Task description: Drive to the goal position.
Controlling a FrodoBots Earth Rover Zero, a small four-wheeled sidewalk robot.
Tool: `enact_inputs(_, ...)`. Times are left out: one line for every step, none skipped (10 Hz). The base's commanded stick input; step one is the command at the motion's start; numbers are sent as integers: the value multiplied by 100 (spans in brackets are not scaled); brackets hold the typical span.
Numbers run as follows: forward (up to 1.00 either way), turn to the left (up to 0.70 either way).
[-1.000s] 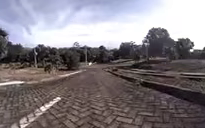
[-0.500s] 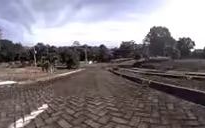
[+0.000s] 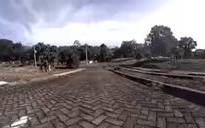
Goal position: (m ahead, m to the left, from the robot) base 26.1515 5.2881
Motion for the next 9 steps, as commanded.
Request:
enact_inputs(100, 0)
enact_inputs(100, 0)
enact_inputs(100, 0)
enact_inputs(100, 0)
enact_inputs(100, 0)
enact_inputs(100, 0)
enact_inputs(100, 0)
enact_inputs(100, 0)
enact_inputs(100, 0)
